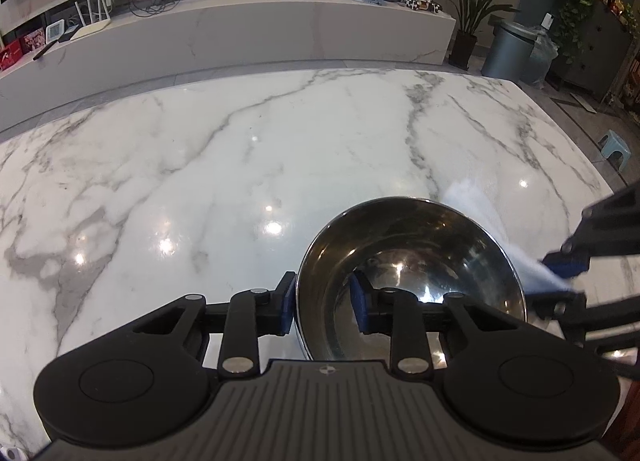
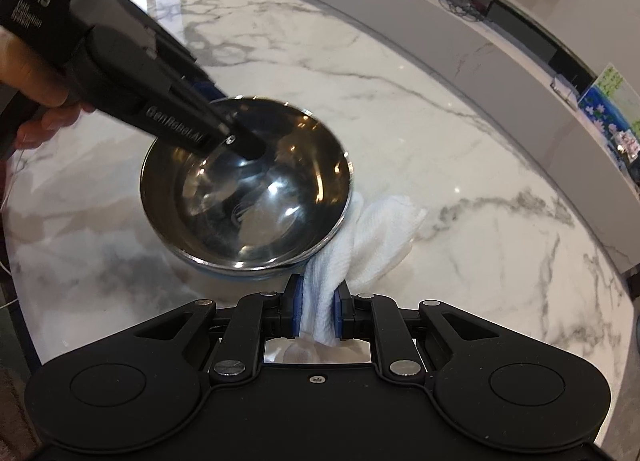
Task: Clean bowl
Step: 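Hold the tilted bowl with the left tool while the right tool wipes the outer shell, then lower the bowl onto the table with the left tool while the right tool wipes its side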
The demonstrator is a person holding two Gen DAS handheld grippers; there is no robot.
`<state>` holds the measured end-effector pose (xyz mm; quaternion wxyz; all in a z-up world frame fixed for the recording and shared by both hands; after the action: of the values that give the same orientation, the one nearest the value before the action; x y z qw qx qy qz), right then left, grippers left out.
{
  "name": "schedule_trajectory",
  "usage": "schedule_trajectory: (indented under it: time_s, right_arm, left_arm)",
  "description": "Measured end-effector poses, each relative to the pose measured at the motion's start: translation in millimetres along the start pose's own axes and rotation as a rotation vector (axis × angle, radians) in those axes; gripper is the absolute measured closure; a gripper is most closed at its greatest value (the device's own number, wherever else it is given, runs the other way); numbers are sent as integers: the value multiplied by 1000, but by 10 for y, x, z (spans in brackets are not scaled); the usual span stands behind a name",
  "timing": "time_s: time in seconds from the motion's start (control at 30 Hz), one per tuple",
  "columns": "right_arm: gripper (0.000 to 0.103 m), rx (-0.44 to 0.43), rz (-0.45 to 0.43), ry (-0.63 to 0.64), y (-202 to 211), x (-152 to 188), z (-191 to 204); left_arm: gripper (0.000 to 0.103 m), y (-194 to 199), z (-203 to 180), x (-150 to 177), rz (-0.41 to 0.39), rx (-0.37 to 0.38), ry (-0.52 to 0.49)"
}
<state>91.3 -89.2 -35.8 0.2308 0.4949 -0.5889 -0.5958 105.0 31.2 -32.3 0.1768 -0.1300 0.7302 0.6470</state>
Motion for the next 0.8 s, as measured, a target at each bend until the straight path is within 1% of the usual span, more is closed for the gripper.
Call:
schedule_trajectory:
  time_s: [0.17,0.4,0.63,0.8]
  right_arm:
    - [90,-17,20,14,-58,54,120]
    - [90,5,17,17,-43,56,87]
    - [90,36,-26,-12,73,-8,-77]
    - [90,52,-47,-8,152,-52,-127]
  left_arm:
    - [76,-40,13,-11,-4,10,9]
    - [76,-29,12,-4,4,7,15]
    - [76,38,10,9,10,-1,5]
    - [76,92,37,26,13,-24,-6]
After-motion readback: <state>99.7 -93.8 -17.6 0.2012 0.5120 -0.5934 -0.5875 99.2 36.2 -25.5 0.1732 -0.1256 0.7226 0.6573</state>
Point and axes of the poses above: each gripper's, at about its wrist camera, not at the fingertips, and y roughly against the way its jaws point, z to its left, x to its underside, the point moved 7 cm from there along -y, roughly the way its jaws point, and after that the axes turned 11 degrees about z, right-handed, at the moved point
